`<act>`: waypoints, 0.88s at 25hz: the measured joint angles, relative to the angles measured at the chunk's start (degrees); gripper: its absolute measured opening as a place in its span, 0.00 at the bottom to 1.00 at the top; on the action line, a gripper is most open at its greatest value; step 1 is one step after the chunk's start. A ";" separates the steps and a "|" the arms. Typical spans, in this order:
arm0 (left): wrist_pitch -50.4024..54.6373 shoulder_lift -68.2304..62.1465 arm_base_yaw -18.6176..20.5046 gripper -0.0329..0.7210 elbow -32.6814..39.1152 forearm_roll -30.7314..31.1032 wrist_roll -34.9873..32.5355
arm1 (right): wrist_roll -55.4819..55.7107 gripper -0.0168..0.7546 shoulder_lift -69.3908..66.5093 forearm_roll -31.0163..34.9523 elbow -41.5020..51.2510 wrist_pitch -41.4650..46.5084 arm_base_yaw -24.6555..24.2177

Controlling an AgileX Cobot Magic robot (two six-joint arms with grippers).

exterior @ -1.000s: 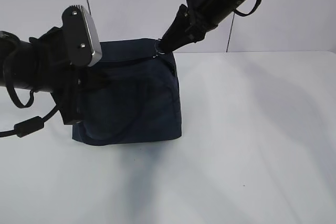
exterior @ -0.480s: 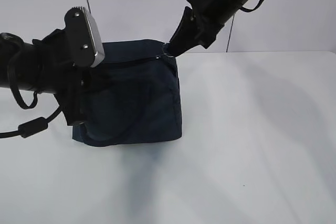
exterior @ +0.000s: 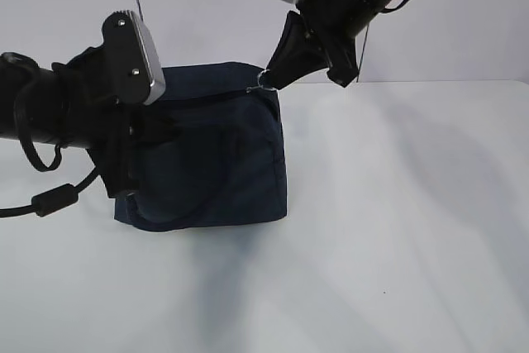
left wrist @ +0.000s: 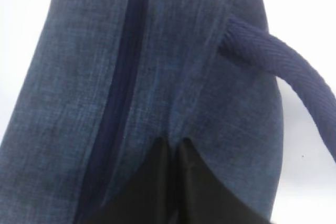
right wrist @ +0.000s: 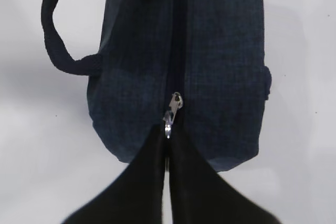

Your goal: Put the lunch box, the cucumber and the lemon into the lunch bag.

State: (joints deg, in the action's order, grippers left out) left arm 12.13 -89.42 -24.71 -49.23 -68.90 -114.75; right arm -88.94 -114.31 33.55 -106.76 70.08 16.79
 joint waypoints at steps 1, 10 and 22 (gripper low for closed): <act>0.00 0.00 0.00 0.04 0.00 0.00 0.00 | -0.25 0.03 0.00 0.00 0.00 -0.58 0.00; -0.32 0.00 0.00 0.04 0.00 0.00 0.00 | 14.66 0.03 0.00 2.29 0.00 -1.64 0.00; -0.32 0.00 0.00 0.04 0.00 -0.40 0.00 | 59.88 0.03 0.00 2.29 0.00 -1.84 0.00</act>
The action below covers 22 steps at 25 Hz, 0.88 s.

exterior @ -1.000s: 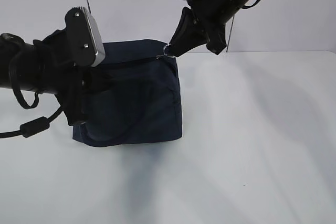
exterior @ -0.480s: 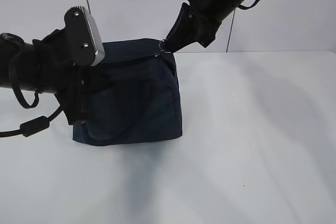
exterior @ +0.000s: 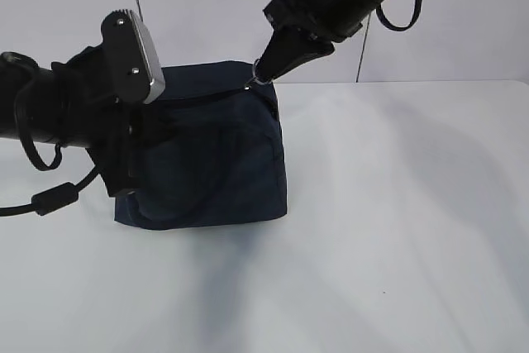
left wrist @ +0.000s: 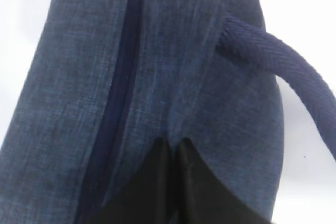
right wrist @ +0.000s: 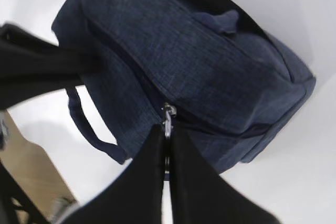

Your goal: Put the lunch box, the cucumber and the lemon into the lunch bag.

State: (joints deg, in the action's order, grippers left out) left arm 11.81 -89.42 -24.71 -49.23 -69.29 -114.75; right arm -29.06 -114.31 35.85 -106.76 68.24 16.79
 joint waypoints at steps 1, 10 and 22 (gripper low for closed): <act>0.00 0.00 0.00 0.04 0.00 0.00 0.00 | 2.85 0.03 0.00 0.00 0.00 0.00 0.00; -0.12 0.00 0.00 0.04 0.00 0.00 0.00 | 30.46 0.03 0.00 4.80 0.00 0.12 0.00; -1.21 -0.08 0.00 0.04 0.00 -1.11 0.00 | 42.77 0.03 0.00 5.73 0.00 0.12 -0.25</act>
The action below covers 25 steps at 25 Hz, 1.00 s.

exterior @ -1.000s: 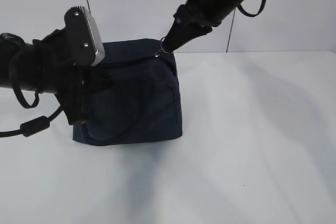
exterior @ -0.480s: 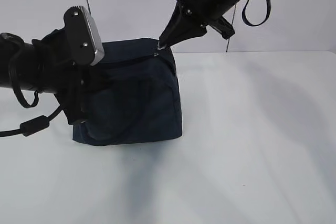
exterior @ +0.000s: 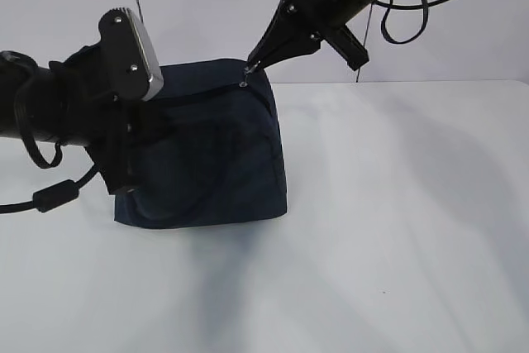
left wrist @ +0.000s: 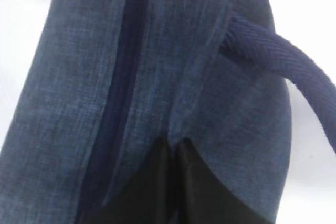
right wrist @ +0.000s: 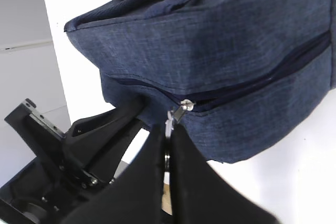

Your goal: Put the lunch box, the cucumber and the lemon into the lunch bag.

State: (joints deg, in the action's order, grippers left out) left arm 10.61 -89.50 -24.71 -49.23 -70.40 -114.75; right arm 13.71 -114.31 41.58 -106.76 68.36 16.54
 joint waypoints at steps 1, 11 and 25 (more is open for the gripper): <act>-0.40 -0.03 0.00 0.04 0.00 0.00 0.00 | 0.15 0.03 0.00 -0.11 0.00 0.00 -0.25; -2.47 -0.81 -0.19 0.04 0.00 -0.63 0.00 | 1.63 0.03 0.00 -0.60 0.00 1.09 -2.91; -6.37 -2.18 -0.59 0.04 -0.30 -1.60 0.00 | -0.06 0.03 -1.72 -7.14 -0.08 2.48 -5.28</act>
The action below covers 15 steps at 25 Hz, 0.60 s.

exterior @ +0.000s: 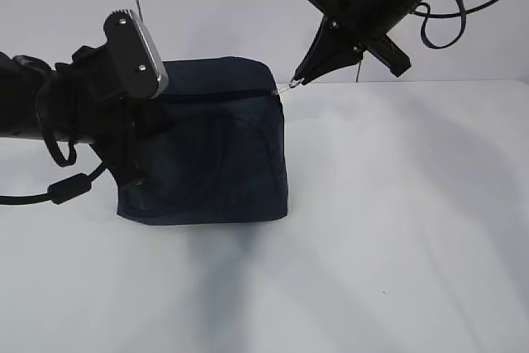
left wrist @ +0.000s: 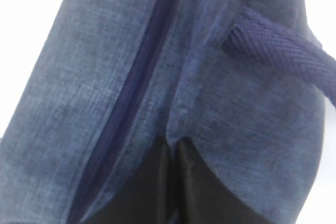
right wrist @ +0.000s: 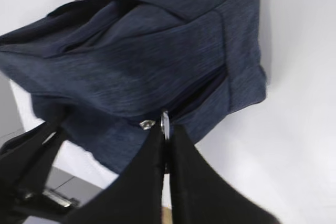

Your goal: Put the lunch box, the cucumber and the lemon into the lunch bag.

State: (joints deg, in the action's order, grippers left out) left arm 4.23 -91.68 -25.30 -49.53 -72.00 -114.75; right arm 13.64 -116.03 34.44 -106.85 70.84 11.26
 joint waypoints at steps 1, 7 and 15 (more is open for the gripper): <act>-0.33 -0.08 0.00 0.04 0.00 0.00 0.00 | -0.60 0.03 -0.70 -0.41 0.00 0.00 -0.12; -1.47 -0.12 0.00 0.04 0.00 0.00 0.00 | -4.65 0.03 -3.71 -1.40 -0.22 0.00 -0.49; -3.07 -0.12 0.00 0.04 0.00 -0.03 0.00 | -8.45 0.03 -6.01 -0.15 -0.30 -0.22 -0.64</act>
State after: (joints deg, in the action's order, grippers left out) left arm 1.16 -91.80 -25.30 -49.53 -72.03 -114.75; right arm 5.19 -122.04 34.29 -107.15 70.62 10.63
